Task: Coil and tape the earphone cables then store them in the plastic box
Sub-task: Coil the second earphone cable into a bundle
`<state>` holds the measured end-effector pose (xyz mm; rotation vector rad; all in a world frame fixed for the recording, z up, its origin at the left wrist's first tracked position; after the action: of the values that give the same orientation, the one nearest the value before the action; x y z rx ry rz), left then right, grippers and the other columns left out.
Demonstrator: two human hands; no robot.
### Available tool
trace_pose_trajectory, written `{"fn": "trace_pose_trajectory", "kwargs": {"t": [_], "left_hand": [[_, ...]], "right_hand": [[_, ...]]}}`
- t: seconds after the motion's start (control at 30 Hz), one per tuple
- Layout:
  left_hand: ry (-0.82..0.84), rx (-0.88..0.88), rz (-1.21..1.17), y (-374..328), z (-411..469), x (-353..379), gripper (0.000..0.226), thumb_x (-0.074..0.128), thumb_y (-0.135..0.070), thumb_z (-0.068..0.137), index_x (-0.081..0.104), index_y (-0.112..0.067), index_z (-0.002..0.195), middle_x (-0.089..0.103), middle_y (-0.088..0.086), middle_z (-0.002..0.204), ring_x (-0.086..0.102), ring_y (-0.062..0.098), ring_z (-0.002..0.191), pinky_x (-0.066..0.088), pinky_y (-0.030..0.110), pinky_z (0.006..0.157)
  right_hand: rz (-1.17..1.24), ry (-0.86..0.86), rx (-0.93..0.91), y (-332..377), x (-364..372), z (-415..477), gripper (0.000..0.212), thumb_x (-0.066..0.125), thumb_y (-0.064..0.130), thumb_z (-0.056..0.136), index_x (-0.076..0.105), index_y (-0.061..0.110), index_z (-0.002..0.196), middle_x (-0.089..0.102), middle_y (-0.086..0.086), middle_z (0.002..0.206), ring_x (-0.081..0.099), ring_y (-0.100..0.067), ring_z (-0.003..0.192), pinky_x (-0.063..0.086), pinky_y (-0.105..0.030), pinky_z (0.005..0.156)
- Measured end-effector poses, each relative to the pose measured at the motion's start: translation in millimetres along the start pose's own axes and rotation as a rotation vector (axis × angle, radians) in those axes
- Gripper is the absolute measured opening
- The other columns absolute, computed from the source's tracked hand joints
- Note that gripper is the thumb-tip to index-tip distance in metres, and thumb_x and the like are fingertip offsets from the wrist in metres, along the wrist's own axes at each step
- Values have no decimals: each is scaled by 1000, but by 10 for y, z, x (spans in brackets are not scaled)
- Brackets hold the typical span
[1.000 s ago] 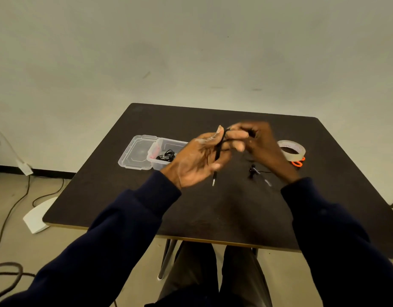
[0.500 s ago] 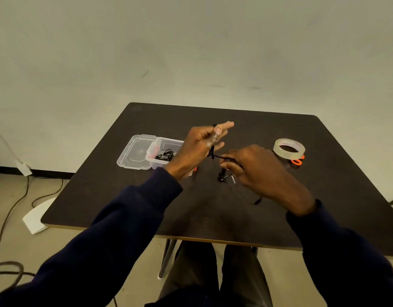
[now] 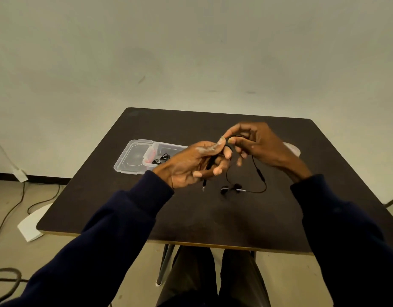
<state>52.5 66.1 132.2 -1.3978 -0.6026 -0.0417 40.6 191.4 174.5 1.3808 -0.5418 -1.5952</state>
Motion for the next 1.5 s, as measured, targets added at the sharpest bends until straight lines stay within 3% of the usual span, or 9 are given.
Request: {"fn": "trace_pose_trajectory", "kwargs": {"t": [0.2,0.37,0.53,0.7,0.93,1.07,1.23,1.37,1.5], "left_hand": [[-38,266,-396,-352,8,-36,47,33,-27,109,74,-3,112,77,13,106,76,23,84,62,26,71],[-232,444,-110,-465,160,-294,50,16,-20,114,38,7,150,42,25,157,45,42,143,33,52,123],[-481,310,414,-216,129,-537,46,22,-17,114,54,11,134,63,27,135,65,44,121,49,57,108],[-423,108,710,67,100,-357,63,16,-39,114,69,-5,104,75,1,79,62,14,54,44,22,48],[-95,-25,181,297,109,-87,72,16,-51,111,69,-4,100,58,11,72,39,6,43,28,15,38],[-19,113,-218,84,103,75,51,23,-33,114,63,-6,99,63,8,83,50,6,48,37,16,48],[-94,316,-519,-192,157,-7,42,35,-31,108,63,-8,86,71,20,122,72,31,106,59,33,90],[-282,424,-314,-174,175,-197,43,25,-25,114,56,-7,92,58,27,142,56,39,135,46,40,113],[-495,424,-95,-117,124,-397,45,22,-29,114,56,-9,93,67,26,127,71,35,109,55,35,93]], "right_hand": [[16,-121,37,-318,414,-167,37,47,22,109,73,37,87,54,-6,62,44,-14,49,36,-27,48],[-239,79,-33,-129,825,-339,32,41,29,110,67,11,110,58,10,72,57,-5,60,46,-19,58],[-557,103,-67,127,585,-452,23,49,34,107,65,19,112,68,2,88,64,-18,75,52,-49,69],[-693,81,-69,328,215,-347,6,70,29,96,74,28,100,71,12,86,65,-9,75,56,-44,70],[-290,-94,-132,204,-299,-73,11,74,24,93,81,16,98,77,6,89,71,-12,81,56,-23,71],[22,-230,-90,-141,-79,-137,24,65,19,96,77,-1,101,69,-13,73,56,-9,58,43,-22,52],[208,-239,105,-541,700,-383,21,56,10,104,72,17,93,57,8,59,51,-5,50,47,-21,48],[225,-195,90,-407,950,-523,22,53,19,106,71,6,104,59,5,65,57,-10,59,53,-33,61],[-116,-240,-22,-171,862,-651,21,55,21,103,73,10,106,64,9,71,64,-9,65,53,-34,62]]}}
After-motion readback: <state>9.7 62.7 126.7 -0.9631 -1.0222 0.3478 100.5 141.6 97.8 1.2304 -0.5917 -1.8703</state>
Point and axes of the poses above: each hand's wrist, its own z-axis towards the middle knuckle, its own x-axis out of the palm, y = z × x, the point moved 8 cm from there along z, towards the middle knuckle
